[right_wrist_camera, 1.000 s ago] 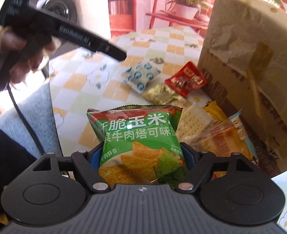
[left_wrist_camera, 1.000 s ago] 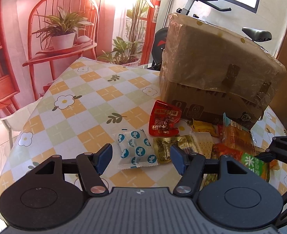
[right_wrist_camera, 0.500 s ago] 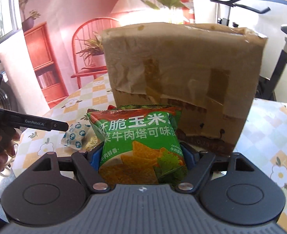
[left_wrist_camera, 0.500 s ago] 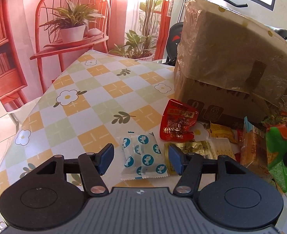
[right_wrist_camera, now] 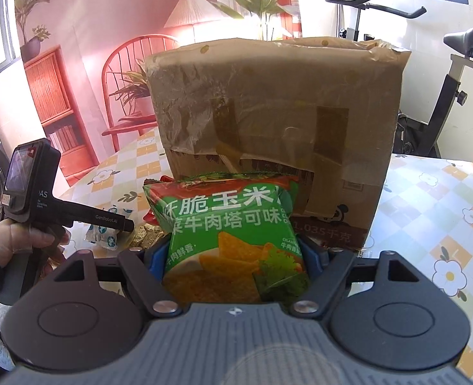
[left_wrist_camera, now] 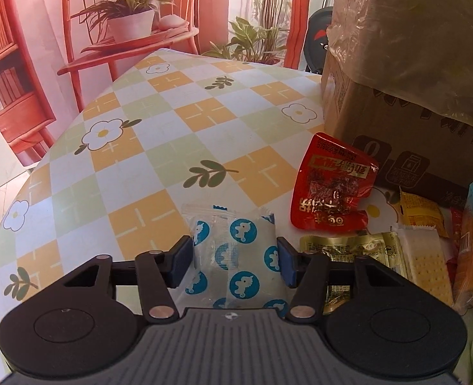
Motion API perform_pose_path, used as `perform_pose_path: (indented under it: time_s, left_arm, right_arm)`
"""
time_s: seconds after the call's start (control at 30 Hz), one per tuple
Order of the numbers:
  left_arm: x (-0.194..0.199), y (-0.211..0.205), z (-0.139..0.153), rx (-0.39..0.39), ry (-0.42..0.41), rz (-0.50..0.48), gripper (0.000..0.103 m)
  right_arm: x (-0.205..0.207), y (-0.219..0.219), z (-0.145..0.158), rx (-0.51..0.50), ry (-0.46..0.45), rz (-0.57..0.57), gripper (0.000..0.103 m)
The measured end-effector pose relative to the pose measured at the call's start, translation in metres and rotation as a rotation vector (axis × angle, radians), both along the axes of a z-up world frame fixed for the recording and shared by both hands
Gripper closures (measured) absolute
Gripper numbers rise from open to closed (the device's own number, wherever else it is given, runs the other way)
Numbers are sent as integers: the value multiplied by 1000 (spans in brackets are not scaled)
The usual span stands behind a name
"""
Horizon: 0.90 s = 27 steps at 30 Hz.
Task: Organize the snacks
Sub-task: 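Carry the green corn chip bag to the box with the right gripper while the left grasps the blue-white packet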
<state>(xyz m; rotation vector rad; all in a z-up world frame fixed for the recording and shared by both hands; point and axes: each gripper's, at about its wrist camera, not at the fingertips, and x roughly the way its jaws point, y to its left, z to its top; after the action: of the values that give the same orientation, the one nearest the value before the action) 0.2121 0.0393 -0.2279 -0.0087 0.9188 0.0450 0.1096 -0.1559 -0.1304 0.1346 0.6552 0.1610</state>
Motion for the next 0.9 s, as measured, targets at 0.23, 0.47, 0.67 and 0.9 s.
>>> perform_pose_path:
  time_s: [0.23, 0.47, 0.67, 0.9]
  left_arm:
    - [-24, 17, 21, -60, -84, -27, 55]
    - [-40, 27, 75, -114, -203, -47, 55]
    - [-37, 8, 140, -116, -352, -130, 55]
    - [1, -39, 207, -135, -484, -252, 55]
  right_arm:
    - [-4, 2, 4, 13, -24, 29, 24]
    - [-5, 6, 41, 5, -159, 110, 24]
    - [11, -11, 101, 63, -287, 96, 24]
    - [70, -54, 151, -17, -321, -7, 24]
